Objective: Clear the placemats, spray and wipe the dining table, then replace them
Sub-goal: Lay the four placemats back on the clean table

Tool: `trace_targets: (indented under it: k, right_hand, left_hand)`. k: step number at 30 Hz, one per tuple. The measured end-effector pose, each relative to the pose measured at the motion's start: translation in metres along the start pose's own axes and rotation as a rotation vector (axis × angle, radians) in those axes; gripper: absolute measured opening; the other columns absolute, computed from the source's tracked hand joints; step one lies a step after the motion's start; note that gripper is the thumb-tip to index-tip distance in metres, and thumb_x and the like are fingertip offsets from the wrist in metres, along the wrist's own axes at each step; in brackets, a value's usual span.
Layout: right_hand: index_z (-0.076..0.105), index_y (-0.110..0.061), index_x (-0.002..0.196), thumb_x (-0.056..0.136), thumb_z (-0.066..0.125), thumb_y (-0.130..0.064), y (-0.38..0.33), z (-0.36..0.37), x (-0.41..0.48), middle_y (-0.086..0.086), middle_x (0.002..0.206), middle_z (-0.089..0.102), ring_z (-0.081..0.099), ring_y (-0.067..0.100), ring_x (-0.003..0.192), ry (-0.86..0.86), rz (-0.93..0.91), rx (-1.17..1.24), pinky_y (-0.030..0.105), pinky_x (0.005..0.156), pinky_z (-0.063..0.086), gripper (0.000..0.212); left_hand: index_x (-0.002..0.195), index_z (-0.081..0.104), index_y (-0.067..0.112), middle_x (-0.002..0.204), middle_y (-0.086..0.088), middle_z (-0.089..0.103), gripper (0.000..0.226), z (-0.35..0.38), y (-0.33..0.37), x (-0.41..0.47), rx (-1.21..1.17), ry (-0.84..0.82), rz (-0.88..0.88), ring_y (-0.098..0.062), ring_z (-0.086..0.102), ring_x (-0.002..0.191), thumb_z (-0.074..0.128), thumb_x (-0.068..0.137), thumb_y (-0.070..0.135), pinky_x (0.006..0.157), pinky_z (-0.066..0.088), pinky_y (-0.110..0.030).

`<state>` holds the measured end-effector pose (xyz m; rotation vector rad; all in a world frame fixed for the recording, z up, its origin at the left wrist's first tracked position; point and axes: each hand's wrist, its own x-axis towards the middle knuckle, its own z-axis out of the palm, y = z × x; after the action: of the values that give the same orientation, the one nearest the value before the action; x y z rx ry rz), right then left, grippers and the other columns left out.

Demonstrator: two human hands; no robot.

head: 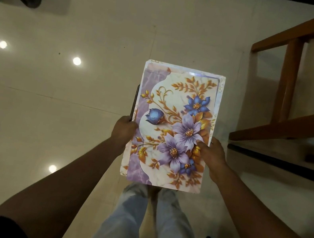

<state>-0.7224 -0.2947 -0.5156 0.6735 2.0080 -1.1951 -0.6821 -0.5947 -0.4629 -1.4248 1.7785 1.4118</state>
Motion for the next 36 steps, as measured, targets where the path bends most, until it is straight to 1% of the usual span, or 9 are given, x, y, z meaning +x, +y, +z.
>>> trace_targets:
  k: [3, 7, 10, 13, 17, 19, 27, 31, 36]
  right_hand:
    - [0.075, -0.019, 0.110, 0.089, 0.078, -0.032, -0.022, 0.000, -0.014, 0.002, 0.108, 0.078, 0.074, 0.022, 0.099, 0.074, 0.009, -0.029, 0.045, 0.093, 0.060, 0.025]
    - [0.076, -0.021, 0.114, 0.093, 0.077, -0.017, -0.036, 0.001, -0.030, -0.002, 0.108, 0.080, 0.076, 0.017, 0.099, -0.051, -0.071, 0.108, 0.037, 0.089, 0.061, 0.022]
    - [0.075, -0.027, 0.114, 0.095, 0.072, -0.007, -0.045, 0.007, -0.042, -0.001, 0.112, 0.079, 0.076, 0.018, 0.103, -0.107, -0.129, 0.155, 0.037, 0.090, 0.060, 0.028]
    - [0.076, -0.021, 0.117, 0.096, 0.071, -0.006, -0.052, 0.003, -0.055, 0.000, 0.111, 0.080, 0.076, 0.021, 0.104, -0.110, -0.156, 0.190, 0.041, 0.092, 0.060, 0.027]
    - [0.076, -0.019, 0.120, 0.098, 0.070, -0.007, -0.054, -0.024, -0.091, 0.005, 0.116, 0.079, 0.075, 0.028, 0.108, -0.138, -0.184, 0.247, 0.050, 0.098, 0.059, 0.026]
    - [0.075, -0.020, 0.123, 0.099, 0.070, -0.010, -0.052, -0.042, -0.114, 0.005, 0.120, 0.078, 0.074, 0.029, 0.112, -0.115, -0.200, 0.290, 0.052, 0.100, 0.057, 0.027]
    - [0.074, -0.015, 0.123, 0.099, 0.070, -0.017, -0.025, -0.137, -0.233, 0.000, 0.113, 0.080, 0.075, 0.021, 0.108, 0.319, -0.337, 0.363, 0.044, 0.093, 0.060, 0.025]
    - [0.065, -0.024, 0.136, 0.100, 0.071, -0.029, 0.006, -0.193, -0.301, -0.004, 0.128, 0.073, 0.070, 0.015, 0.118, 0.516, -0.380, 0.403, 0.042, 0.098, 0.056, 0.037]
    - [0.065, -0.027, 0.132, 0.101, 0.068, -0.025, 0.047, -0.253, -0.371, -0.006, 0.125, 0.074, 0.072, 0.016, 0.114, 0.686, -0.378, 0.612, 0.040, 0.094, 0.058, 0.032]
  left_hand:
    - [0.100, 0.069, -0.001, 0.087, -0.012, 0.071, 0.020, -0.002, -0.004, 0.012, -0.061, 0.007, -0.052, -0.024, 0.069, 0.071, 0.050, 0.094, 0.000, 0.059, 0.055, -0.025]
    - [0.116, 0.066, -0.008, 0.096, -0.020, 0.064, 0.023, -0.008, -0.001, 0.018, -0.030, -0.003, -0.061, -0.018, 0.061, 0.066, 0.055, 0.096, -0.002, 0.053, 0.051, -0.022]
    - [0.130, 0.061, -0.008, 0.085, -0.011, 0.060, 0.034, -0.011, 0.003, 0.015, 0.009, -0.028, -0.046, -0.005, 0.060, 0.054, 0.057, 0.097, -0.002, 0.044, 0.046, -0.017]
    - [0.098, 0.064, 0.003, 0.080, -0.008, 0.055, 0.007, -0.019, 0.003, 0.007, 0.013, -0.030, -0.076, 0.002, 0.057, 0.040, 0.061, 0.098, -0.003, 0.038, 0.040, -0.011]
    - [0.096, 0.070, 0.008, 0.090, -0.013, 0.065, 0.005, -0.037, 0.009, -0.013, -0.025, -0.086, -0.094, -0.021, 0.061, 0.077, 0.069, 0.091, 0.010, 0.072, 0.049, -0.030]
    - [0.101, 0.070, 0.008, 0.096, -0.013, 0.070, 0.011, -0.039, 0.022, -0.033, -0.040, -0.132, -0.037, -0.026, 0.062, 0.082, 0.070, 0.091, 0.014, 0.073, 0.051, -0.035]
    - [0.123, 0.065, 0.013, 0.116, -0.007, 0.077, 0.033, 0.015, 0.092, -0.156, 0.099, -0.446, 0.349, -0.027, 0.079, 0.100, 0.064, 0.094, 0.000, 0.087, 0.065, -0.051]
    - [0.131, 0.067, 0.019, 0.123, -0.006, 0.077, 0.048, 0.070, 0.125, -0.223, 0.224, -0.628, 0.456, -0.030, 0.077, 0.107, 0.064, 0.088, -0.004, 0.090, 0.063, -0.057]
    - [0.117, 0.073, 0.018, 0.103, -0.004, 0.081, 0.044, 0.154, 0.151, -0.319, 0.260, -0.720, 0.632, -0.021, 0.079, 0.089, 0.059, 0.089, -0.013, 0.075, 0.065, -0.037]
